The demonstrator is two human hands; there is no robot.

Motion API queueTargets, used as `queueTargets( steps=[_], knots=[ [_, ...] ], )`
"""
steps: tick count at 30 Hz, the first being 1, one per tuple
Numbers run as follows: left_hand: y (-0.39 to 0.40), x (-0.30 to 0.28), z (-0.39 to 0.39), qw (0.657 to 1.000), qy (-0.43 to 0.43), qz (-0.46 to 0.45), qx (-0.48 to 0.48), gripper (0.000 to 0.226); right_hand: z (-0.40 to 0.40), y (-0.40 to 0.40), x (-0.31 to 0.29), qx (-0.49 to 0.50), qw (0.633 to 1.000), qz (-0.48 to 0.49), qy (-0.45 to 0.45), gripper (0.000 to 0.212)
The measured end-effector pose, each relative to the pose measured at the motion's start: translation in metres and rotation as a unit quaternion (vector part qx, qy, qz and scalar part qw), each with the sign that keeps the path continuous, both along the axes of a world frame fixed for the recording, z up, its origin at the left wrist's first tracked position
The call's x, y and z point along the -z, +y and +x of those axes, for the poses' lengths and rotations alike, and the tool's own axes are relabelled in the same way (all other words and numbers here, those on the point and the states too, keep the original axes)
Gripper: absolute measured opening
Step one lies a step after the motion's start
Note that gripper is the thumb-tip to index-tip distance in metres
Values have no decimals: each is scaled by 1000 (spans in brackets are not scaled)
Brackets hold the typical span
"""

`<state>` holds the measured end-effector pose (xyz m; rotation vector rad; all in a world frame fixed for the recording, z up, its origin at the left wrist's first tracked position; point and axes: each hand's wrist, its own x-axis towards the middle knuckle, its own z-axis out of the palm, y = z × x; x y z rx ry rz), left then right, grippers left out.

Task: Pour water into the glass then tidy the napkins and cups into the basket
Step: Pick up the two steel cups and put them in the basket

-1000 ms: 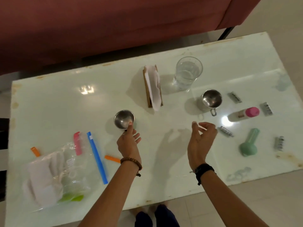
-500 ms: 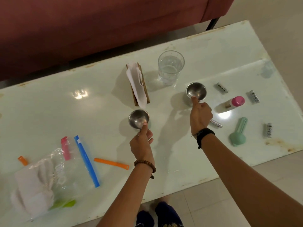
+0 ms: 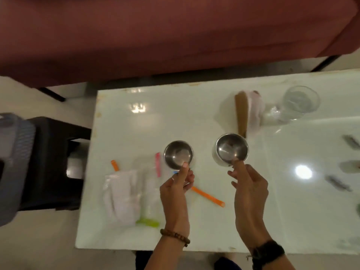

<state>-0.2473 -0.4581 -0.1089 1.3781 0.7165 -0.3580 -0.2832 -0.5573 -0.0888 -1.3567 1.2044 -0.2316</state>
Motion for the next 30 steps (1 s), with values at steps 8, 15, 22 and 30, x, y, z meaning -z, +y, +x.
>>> queueTargets(
  steps=[8, 15, 22, 30],
  knots=[
    [216, -55, 109, 988, -87, 62, -114, 23, 127, 200, -32, -187, 976, 50, -96, 34],
    [357, -54, 232, 967, -87, 72, -228, 42, 272, 346, -33, -352, 926, 44, -129, 36],
    [431, -15, 317, 933, -65, 41, -350, 32, 357, 436, -11, -438, 891, 13, -115, 37],
    [471, 19, 351, 915, -26, 93, -391, 37, 372, 472, 21, -534, 840, -76, -64, 38]
  ],
)
